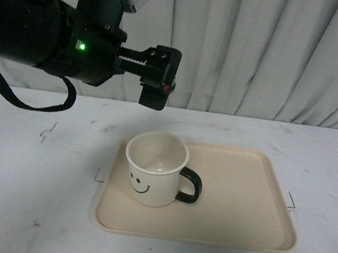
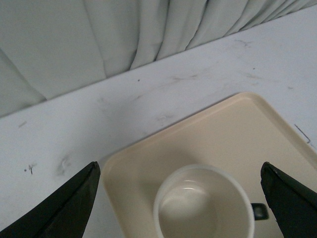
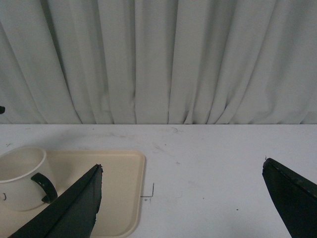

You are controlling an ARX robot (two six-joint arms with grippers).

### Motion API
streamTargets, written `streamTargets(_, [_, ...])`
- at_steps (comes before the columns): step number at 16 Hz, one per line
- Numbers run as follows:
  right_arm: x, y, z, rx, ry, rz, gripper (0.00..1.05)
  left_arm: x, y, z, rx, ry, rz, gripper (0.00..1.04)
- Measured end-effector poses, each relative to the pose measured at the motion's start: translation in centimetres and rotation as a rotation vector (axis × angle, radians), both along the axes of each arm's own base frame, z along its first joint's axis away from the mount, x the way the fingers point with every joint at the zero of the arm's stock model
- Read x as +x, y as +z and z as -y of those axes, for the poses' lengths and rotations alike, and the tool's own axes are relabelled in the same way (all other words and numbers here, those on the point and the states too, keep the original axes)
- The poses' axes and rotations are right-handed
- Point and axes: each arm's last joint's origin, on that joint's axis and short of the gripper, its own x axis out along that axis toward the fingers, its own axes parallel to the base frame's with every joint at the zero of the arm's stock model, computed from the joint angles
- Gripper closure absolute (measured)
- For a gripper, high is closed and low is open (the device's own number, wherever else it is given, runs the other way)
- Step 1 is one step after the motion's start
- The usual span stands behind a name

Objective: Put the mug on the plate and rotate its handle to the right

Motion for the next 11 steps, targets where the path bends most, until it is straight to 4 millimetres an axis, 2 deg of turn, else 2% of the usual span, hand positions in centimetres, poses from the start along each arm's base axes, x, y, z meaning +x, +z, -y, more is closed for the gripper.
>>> streamTargets(3, [0.0, 0.0, 0.0, 0.0, 0.0, 0.0, 0.06, -3.8, 3.3, 1.2, 0.016, -0.081, 0.131, 0.07])
streamTargets(4, [0.0, 0.0, 0.0, 0.0, 0.001, 0.0, 0.06, -5.6, 4.3, 1.4, -0.031, 0.091, 0.334, 0.17])
streamTargets(5, [0.0, 0.0, 0.0, 0.0, 0.0, -0.001, 0.06, -8.3, 4.4, -1.0, -0.082, 0.329, 0.454, 0.31])
streamTargets(6, [0.0, 0.0, 0.0, 0.0, 0.0, 0.0, 0.06, -9.9, 4.3, -3.8, -0.117, 0.487, 0.52, 0.44])
streamTargets(7, [0.0, 0.0, 0.0, 0.0, 0.0, 0.0, 0.06, -11.2, 3.7, -6.0, -0.122, 0.549, 0.532, 0.57])
streamTargets(9, [0.0, 0.0, 0.0, 0.0, 0.0, 0.0, 0.06, -13.4, 1.3, -7.7, -0.107, 0.525, 0.48, 0.79])
streamTargets(11, [0.0, 0.0, 0.0, 0.0, 0.0, 0.0, 0.06, -15.0, 0.6, -9.1, -0.114, 0.519, 0.487, 1.02])
